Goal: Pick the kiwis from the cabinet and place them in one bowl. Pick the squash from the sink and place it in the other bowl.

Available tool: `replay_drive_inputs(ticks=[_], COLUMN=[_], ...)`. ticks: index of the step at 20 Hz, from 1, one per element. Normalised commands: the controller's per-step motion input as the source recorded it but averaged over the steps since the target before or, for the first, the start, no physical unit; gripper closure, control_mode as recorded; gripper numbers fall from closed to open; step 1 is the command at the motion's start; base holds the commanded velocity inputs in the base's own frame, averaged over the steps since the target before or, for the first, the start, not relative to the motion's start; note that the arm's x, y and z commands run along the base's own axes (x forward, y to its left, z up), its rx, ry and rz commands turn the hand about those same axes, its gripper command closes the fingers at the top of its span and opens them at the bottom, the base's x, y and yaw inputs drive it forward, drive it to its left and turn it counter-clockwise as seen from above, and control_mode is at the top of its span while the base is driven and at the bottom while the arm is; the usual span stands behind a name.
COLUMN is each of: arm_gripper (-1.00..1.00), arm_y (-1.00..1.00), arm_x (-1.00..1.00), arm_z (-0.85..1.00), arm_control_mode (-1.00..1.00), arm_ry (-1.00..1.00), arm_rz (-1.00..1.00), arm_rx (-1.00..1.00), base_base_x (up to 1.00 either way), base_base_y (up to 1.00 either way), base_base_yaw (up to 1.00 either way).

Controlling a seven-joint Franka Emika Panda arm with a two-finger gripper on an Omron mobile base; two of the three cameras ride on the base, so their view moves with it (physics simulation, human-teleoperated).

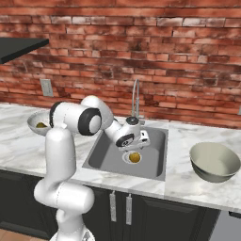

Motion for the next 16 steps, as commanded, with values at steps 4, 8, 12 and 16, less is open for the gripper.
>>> replay_drive_inputs(ticks=[4,8,12,16], arm_gripper=[-1.0,-1.0,-1.0,-1.0], arm_y=[0.0,0.01,0.0,0.0], arm_x=[-0.04,0.05,0.25,0.29], arm_z=[-0.34,-0.31,-0.35,-0.38], arm_control_mode=[-1.0,-1.0,-1.0,-1.0], arm_ry=[0.01,0.01,0.04,0.05], arm_rz=[0.0,0.01,0.02,0.03], arm_rx=[0.0,0.0,0.0,0.01], base_base_x=[0.0,0.0,0.0,0.0], base_base_y=[0.0,0.0,0.0,0.0], base_base_yaw=[0.0,0.0,0.0,0.0])
